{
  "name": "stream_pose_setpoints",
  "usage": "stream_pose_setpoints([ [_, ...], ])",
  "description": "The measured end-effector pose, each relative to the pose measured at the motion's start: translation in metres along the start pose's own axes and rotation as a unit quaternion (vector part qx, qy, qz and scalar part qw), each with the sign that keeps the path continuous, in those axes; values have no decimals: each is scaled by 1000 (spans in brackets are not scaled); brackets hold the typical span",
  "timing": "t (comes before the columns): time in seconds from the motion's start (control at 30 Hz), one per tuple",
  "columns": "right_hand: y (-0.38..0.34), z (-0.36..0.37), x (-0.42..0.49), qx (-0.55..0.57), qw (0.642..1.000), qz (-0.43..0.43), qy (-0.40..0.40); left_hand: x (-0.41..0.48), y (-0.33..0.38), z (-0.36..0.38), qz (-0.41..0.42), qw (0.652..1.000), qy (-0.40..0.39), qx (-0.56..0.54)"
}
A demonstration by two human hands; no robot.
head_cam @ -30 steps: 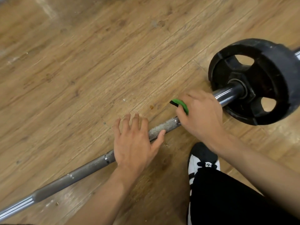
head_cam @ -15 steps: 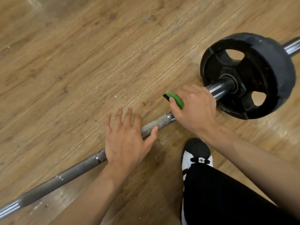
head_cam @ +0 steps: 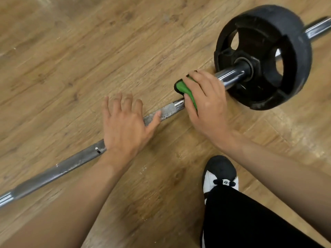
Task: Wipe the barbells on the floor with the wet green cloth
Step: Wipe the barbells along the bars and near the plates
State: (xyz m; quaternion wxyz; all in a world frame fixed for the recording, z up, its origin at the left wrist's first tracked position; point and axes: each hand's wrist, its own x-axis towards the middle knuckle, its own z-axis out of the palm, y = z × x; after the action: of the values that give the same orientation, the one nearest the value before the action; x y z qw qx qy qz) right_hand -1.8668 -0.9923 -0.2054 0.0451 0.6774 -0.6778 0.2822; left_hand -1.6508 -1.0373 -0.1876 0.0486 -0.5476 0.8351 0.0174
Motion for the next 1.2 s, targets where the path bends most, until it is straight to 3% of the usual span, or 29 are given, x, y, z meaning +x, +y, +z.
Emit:
stream_pose_setpoints([
  [0.23,4,16,30,3,1000,-9,8,31,-16,-2,-17,1000,18,-6],
  [0.37,-10,19,97,-55,991,57,-110,48,-26,-3,-22,999,27,-13],
  [0.53,-4,30,57,15,1000,-10,20,63,-34,-5,-28,999,19,-12],
  [0.73,-4,28,68,13,999,0,-35,71,-38,-6,-24,999,21,-8],
  [0.9,-10,29,121,-58,987,50,-141,75,-40,-6,-28,999,-8,-13],
  [1.07,-12,30,66,9,1000,21,7,70,-38,-8,-24,1000,-10,-9],
  [1.2,-8,23,43,2,1000,0,1,57,-29,-9,-23,999,-25,-5],
])
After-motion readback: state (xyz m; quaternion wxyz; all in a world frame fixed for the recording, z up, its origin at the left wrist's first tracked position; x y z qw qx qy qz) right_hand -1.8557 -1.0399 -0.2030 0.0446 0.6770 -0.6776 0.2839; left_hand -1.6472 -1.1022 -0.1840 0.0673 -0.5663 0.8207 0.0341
